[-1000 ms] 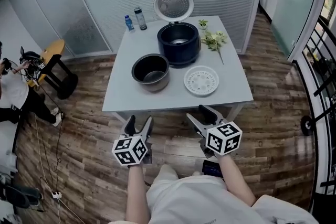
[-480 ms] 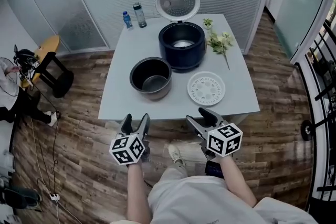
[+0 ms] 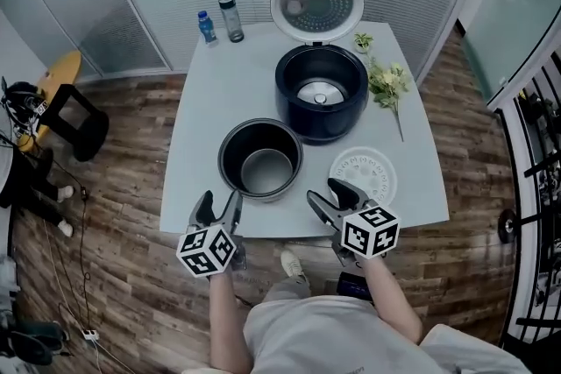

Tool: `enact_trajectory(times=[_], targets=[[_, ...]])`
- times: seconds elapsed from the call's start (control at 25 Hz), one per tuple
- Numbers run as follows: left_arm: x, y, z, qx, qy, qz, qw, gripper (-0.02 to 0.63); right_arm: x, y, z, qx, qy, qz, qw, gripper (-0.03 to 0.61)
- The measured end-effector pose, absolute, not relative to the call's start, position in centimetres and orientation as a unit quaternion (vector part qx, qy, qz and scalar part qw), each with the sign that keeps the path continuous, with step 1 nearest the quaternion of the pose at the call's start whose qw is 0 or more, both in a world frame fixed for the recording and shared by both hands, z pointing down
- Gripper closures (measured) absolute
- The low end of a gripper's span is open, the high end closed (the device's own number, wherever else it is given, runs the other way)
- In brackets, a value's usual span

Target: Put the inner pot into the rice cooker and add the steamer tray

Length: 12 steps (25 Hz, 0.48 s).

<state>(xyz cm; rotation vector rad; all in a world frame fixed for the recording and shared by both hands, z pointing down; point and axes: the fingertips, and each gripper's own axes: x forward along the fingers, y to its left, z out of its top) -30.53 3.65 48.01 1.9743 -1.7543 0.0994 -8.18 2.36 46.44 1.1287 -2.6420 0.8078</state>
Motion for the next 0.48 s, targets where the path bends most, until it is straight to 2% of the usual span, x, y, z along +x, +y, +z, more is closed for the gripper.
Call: enact_trajectory(times=[0.48], targets=[[-34.1,-5.5,52.8,0.732,-0.606,0.054,0.307,0.301,-11.3,-7.1,50.6,0.416,-0.845,0.322,0.092,0.321]])
